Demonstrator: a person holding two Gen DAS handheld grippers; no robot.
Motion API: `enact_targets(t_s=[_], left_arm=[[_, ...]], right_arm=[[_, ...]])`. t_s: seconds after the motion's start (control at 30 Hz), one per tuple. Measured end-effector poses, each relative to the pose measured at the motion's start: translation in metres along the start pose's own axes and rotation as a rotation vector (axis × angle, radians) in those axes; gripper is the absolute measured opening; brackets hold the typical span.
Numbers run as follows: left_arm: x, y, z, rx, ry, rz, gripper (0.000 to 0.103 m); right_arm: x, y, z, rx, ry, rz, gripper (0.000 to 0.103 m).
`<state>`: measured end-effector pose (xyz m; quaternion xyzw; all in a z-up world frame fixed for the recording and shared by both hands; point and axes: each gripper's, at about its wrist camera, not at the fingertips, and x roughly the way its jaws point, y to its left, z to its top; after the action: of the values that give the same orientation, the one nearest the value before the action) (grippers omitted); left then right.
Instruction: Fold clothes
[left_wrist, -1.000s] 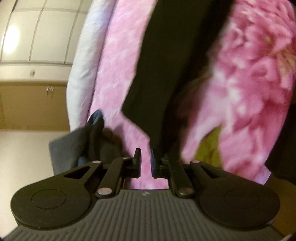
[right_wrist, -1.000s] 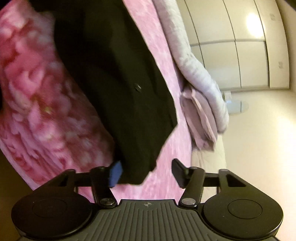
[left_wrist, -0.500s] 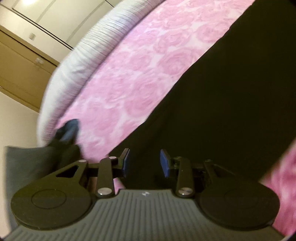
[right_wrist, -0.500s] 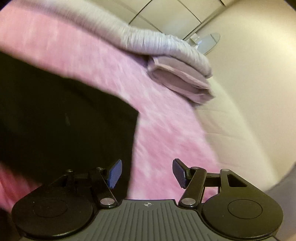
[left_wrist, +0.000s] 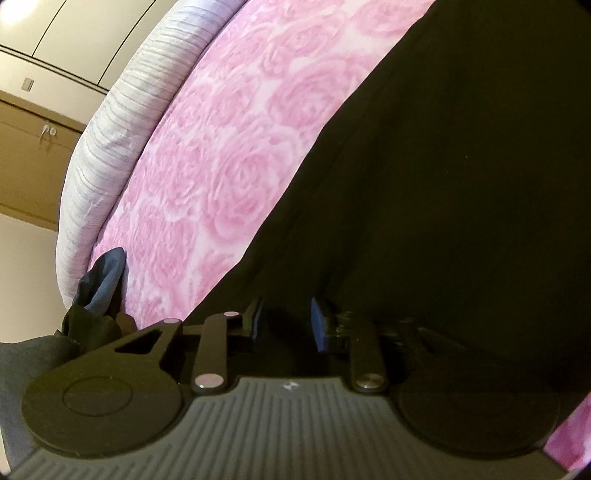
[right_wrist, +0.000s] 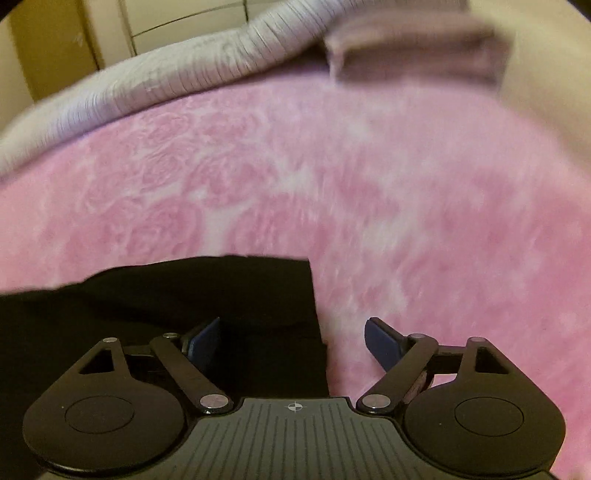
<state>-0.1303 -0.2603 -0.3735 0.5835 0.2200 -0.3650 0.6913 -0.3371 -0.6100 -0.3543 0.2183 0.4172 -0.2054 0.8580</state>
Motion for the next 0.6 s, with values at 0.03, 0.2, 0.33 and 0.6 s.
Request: enact_targets(t_s=[0.03, 0.2, 0.33, 0.6], left_arm=[[0.001, -0.001, 0.001, 0.000, 0.005, 0.003, 0.020], [0.005, -0.002, 0.005, -0.010, 0.025, 0.015, 0.017], [0.005, -0.002, 0.006, -0.015, 0.029, 0.022, 0.015], [0.012, 0.004, 0.014, -0.020, 0.027, 0.050, 0.015]], right_arm=[[0.003, -0.011, -0.001, 0.055, 0.030, 0.057, 0.083], [0.003, -0.037, 0.001, 0.175, 0.102, 0.209, 0.071], [-0.009, -0.034, 0.006, 0.174, 0.064, 0.224, 0.013], [-0.005, -0.004, 0.038, 0.084, -0.044, 0.119, 0.011]])
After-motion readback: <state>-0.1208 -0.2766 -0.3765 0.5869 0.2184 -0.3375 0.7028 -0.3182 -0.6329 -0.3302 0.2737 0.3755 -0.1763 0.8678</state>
